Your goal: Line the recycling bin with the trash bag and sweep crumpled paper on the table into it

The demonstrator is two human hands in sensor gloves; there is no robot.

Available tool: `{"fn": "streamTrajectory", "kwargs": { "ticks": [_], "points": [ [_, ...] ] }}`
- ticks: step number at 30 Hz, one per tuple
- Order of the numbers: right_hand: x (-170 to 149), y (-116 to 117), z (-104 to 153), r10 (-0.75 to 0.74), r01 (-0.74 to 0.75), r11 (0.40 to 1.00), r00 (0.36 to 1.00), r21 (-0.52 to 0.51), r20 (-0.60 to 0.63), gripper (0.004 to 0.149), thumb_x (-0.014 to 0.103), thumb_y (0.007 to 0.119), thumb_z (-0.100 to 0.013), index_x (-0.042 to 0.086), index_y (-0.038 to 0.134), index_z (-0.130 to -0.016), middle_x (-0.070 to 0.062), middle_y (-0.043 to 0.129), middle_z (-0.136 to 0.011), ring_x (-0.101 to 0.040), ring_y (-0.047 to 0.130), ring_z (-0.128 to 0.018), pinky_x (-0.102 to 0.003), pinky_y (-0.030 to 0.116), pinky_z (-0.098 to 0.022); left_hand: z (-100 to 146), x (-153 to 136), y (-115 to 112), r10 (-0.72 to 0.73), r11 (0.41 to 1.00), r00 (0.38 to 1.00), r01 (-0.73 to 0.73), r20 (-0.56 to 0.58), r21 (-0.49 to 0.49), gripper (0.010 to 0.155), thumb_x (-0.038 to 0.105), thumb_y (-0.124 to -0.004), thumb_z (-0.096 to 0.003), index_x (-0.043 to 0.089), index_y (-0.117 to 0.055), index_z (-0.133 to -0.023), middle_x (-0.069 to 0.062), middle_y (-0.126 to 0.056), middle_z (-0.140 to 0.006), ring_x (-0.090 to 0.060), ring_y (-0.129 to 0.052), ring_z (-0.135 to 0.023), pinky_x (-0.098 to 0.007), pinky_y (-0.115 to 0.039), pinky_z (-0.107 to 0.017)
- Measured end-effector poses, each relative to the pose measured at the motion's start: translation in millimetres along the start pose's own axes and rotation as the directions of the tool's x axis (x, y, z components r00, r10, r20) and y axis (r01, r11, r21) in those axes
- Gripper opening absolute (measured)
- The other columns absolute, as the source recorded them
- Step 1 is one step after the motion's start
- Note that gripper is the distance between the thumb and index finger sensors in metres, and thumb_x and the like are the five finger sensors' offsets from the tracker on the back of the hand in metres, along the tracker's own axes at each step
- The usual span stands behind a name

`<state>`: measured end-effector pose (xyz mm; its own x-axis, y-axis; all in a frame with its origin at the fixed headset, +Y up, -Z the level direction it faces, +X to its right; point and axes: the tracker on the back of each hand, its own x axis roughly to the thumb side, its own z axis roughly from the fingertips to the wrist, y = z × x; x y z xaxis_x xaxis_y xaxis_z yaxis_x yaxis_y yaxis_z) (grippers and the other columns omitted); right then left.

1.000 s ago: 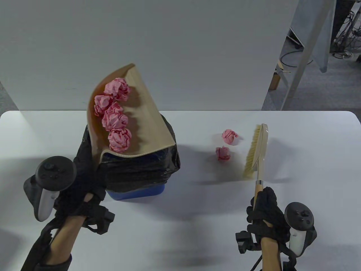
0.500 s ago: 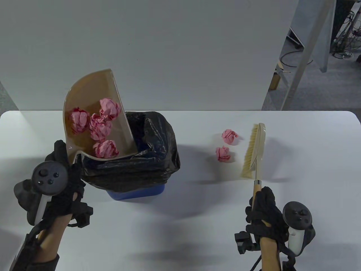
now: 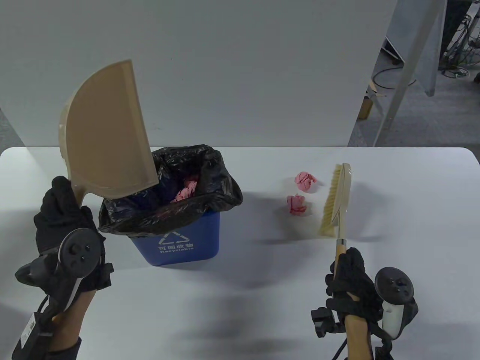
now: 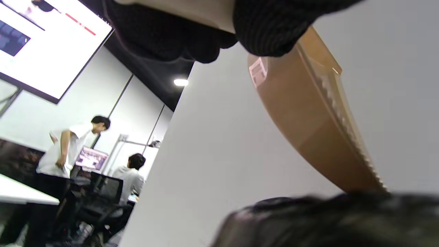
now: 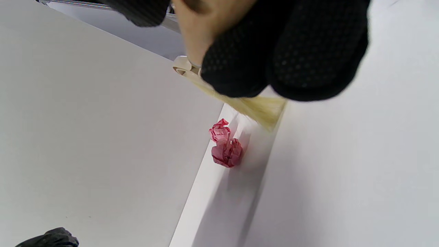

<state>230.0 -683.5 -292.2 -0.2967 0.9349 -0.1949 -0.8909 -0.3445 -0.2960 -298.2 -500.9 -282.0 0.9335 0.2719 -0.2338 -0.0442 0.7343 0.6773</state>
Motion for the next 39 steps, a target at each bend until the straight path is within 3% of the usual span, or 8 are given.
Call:
{"fn": "streamTrajectory", "kwargs": {
  "ticks": [6, 11, 15, 19, 24, 30, 34, 39],
  "points": [
    [0.2, 0.6, -0.1, 0.002, -0.002, 1.000, 1.000, 0.001, 0.002, 0.062, 0.034, 0.050, -0.065, -0.006, 0.035, -0.110, -0.030, 0.072, -0.091, -0.027, 0.094, -0.052, -0.046, 0.090, -0.037, 9.4, 11.5, -0.5, 0.319, 0.937, 0.948, -0.318, -0.018, -0.143, 0.075, 0.031, -0.075, -0.0588, 0.015, -0.032, -0.119, -0.012, -0.053, -0.116, -0.030, -0.083, -0.087, -0.046, -0.084, -0.059],
    [0.3, 1.8, -0.6, -0.007, 0.007, 1.000, 1.000, -0.005, 0.009, 0.063, 0.034, 0.052, -0.065, -0.006, 0.036, -0.110, -0.030, 0.072, -0.090, -0.027, 0.094, -0.051, -0.046, 0.090, -0.036, 29.6, 46.5, -7.0, 0.675, 0.675, 0.737, -0.629, -0.021, -0.385, 0.075, 0.033, -0.072, -0.0603, 0.011, -0.030, -0.118, -0.015, -0.054, -0.114, -0.028, -0.085, -0.085, -0.042, -0.088, -0.056],
    [0.1, 1.1, -0.9, -0.021, 0.022, 0.999, 1.000, -0.035, 0.018, 0.063, 0.034, 0.053, -0.065, -0.005, 0.037, -0.110, -0.030, 0.072, -0.090, -0.027, 0.094, -0.051, -0.046, 0.090, -0.036, 54.7, 91.8, -16.9, 0.800, 0.497, 0.600, -0.669, -0.005, -0.553, 0.076, 0.035, -0.071, -0.0608, 0.010, -0.028, -0.118, -0.015, -0.054, -0.114, -0.025, -0.087, -0.084, -0.038, -0.091, -0.055],
    [-0.3, -2.2, -0.4, -0.044, 0.046, 0.997, 0.999, -0.069, 0.027, 0.062, 0.034, 0.054, -0.065, -0.005, 0.036, -0.110, -0.030, 0.072, -0.091, -0.027, 0.093, -0.052, -0.046, 0.090, -0.037, 81.3, 134.4, -43.7, 0.833, 0.390, 0.552, -0.622, -0.027, -0.679, 0.075, 0.035, -0.072, -0.0605, 0.010, -0.029, -0.118, -0.015, -0.055, -0.114, -0.025, -0.088, -0.084, -0.038, -0.092, -0.054],
    [-0.1, -9.3, 1.0, -0.077, 0.082, 0.989, 0.996, -0.123, 0.046, 0.062, 0.033, 0.053, -0.065, -0.005, 0.036, -0.111, -0.029, 0.071, -0.091, -0.027, 0.093, -0.052, -0.046, 0.090, -0.037, 118.6, 173.8, -97.9, 0.754, 0.396, 0.656, -0.500, -0.038, -0.770, 0.075, 0.034, -0.072, -0.0609, 0.010, -0.029, -0.118, -0.015, -0.055, -0.114, -0.025, -0.088, -0.084, -0.037, -0.092, -0.054],
    [0.5, -16.1, 0.9, -0.096, 0.104, 0.980, 0.994, -0.171, 0.054, 0.061, 0.031, 0.053, -0.065, -0.005, 0.034, -0.111, -0.030, 0.070, -0.092, -0.027, 0.092, -0.053, -0.046, 0.089, -0.038, 137.6, 177.7, -156.0, 0.598, 0.452, 0.800, -0.381, -0.043, -0.806, 0.076, 0.032, -0.072, -0.0608, 0.008, -0.026, -0.117, -0.017, -0.052, -0.115, -0.027, -0.086, -0.086, -0.037, -0.092, -0.055],
    [2.3, -13.4, -3.8, -0.039, 0.054, 0.978, 0.996, -0.200, 0.075, 0.061, 0.030, 0.053, -0.065, -0.005, 0.034, -0.111, -0.030, 0.070, -0.092, -0.028, 0.092, -0.053, -0.047, 0.089, -0.038, 142.4, 168.2, -174.1, 0.524, 0.498, 0.851, -0.347, -0.043, -0.795, 0.077, 0.030, -0.073, -0.0594, 0.006, -0.027, -0.116, -0.020, -0.052, -0.113, -0.029, -0.086, -0.084, -0.040, -0.092, -0.053],
    [7.2, -1.8, -11.7, 0.085, -0.062, 0.977, 0.991, -0.206, 0.105, 0.060, 0.029, 0.056, -0.065, -0.003, 0.036, -0.111, -0.029, 0.071, -0.092, -0.027, 0.092, -0.053, -0.047, 0.089, -0.038, 148.0, 162.5, -187.1, 0.444, 0.448, 0.889, -0.326, -0.109, -0.832, 0.078, 0.028, -0.072, -0.0591, 0.002, -0.023, -0.115, -0.023, -0.049, -0.113, -0.031, -0.084, -0.085, -0.041, -0.092, -0.054]
  ]
}}
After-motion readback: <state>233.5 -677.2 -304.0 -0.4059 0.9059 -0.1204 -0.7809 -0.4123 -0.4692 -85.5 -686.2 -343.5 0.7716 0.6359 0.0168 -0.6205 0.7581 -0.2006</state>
